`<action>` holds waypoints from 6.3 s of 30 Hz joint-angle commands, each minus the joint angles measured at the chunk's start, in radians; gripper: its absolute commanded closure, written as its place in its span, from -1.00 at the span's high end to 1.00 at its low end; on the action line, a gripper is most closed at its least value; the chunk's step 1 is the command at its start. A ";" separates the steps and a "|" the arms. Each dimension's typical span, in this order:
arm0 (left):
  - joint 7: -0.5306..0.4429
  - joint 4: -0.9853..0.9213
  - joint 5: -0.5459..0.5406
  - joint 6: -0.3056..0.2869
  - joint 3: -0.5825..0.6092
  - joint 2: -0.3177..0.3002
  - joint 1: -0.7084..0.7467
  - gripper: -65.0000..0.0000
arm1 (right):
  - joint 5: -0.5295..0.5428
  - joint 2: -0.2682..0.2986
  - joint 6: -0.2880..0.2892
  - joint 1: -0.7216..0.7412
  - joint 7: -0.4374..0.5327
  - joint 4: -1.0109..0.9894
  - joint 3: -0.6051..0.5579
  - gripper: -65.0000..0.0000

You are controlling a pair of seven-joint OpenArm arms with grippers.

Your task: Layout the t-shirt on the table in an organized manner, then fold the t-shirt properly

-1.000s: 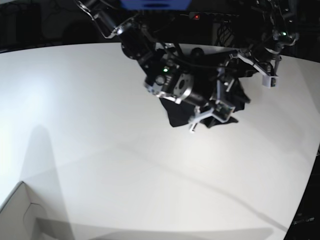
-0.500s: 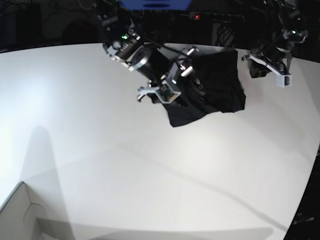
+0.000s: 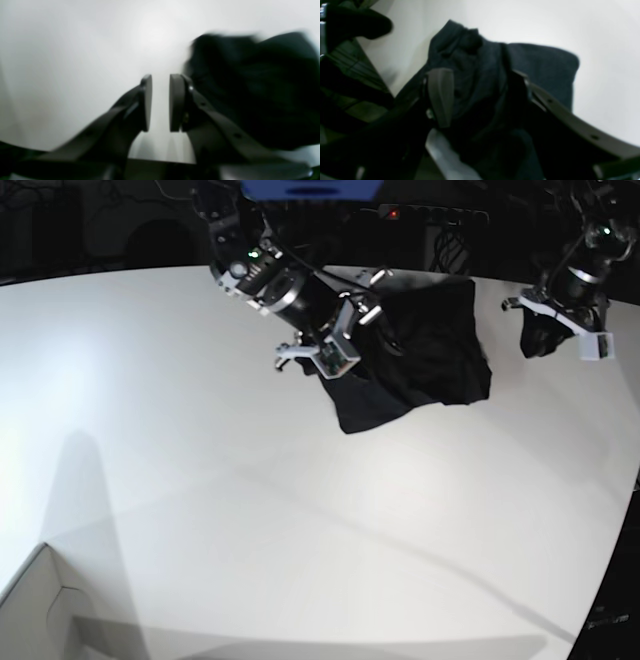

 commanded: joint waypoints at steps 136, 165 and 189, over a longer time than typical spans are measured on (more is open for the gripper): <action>0.093 -0.320 -0.001 -0.234 -0.144 0.134 -0.235 0.29 | 0.015 0.162 0.012 -0.176 0.023 0.164 0.167 0.08; 0.082 -0.582 0.010 -0.241 -0.010 0.062 -0.317 -0.93 | 0.015 0.161 0.013 -0.188 0.018 0.205 0.224 0.08; -0.179 -0.834 0.201 -0.244 0.809 -0.120 -0.733 -0.99 | 0.020 0.078 0.018 -0.208 0.016 0.248 0.842 0.08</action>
